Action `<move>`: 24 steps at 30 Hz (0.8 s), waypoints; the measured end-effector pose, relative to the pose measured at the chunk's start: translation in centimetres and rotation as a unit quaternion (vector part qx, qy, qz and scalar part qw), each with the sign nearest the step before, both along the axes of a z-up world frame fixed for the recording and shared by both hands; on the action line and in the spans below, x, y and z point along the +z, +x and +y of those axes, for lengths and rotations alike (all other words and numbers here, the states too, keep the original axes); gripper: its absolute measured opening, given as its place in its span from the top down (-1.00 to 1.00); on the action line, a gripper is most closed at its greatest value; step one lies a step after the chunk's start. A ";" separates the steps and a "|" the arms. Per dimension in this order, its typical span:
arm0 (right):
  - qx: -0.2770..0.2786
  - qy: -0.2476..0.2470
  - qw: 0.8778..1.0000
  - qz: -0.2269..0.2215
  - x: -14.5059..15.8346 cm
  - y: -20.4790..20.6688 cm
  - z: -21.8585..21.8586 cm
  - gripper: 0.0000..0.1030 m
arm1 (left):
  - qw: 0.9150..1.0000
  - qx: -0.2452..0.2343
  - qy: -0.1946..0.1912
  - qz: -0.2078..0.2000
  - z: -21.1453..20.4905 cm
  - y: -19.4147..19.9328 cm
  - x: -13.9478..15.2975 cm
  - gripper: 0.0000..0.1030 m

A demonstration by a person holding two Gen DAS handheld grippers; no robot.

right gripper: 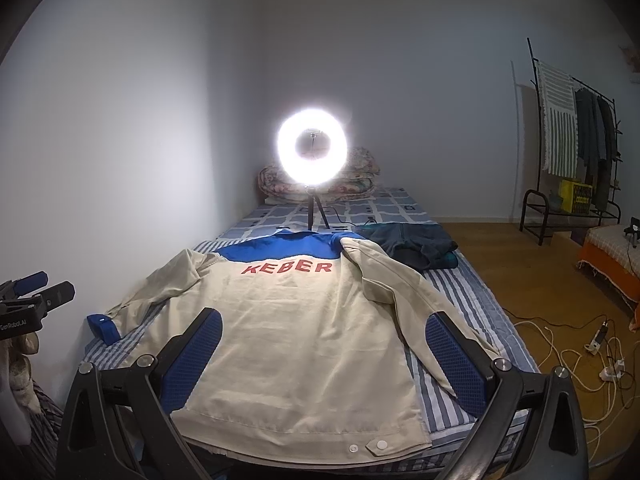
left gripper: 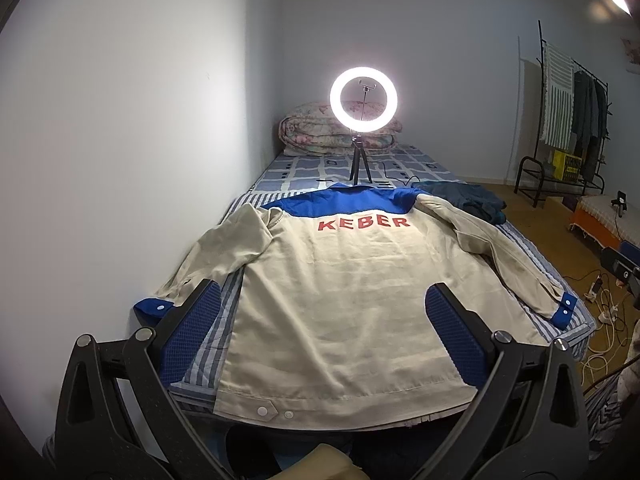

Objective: Fold large clothes

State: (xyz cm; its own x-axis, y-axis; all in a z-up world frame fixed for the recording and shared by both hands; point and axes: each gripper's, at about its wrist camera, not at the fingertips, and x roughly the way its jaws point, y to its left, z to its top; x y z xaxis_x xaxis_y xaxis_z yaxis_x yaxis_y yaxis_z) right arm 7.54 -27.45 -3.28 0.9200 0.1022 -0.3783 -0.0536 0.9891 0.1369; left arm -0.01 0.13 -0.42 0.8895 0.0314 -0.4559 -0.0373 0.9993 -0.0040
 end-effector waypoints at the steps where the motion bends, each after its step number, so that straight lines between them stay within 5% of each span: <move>1: 0.000 -0.001 1.000 0.000 -0.2 0.0 0.1 -0.99 | 1.000 0.000 0.000 -0.001 0.0 0.0 0.0 -1.00; 24: 0.001 -0.003 1.000 0.000 -0.3 0.0 0.0 -0.99 | 1.000 0.002 -0.002 -0.006 0.2 0.3 0.4 -1.00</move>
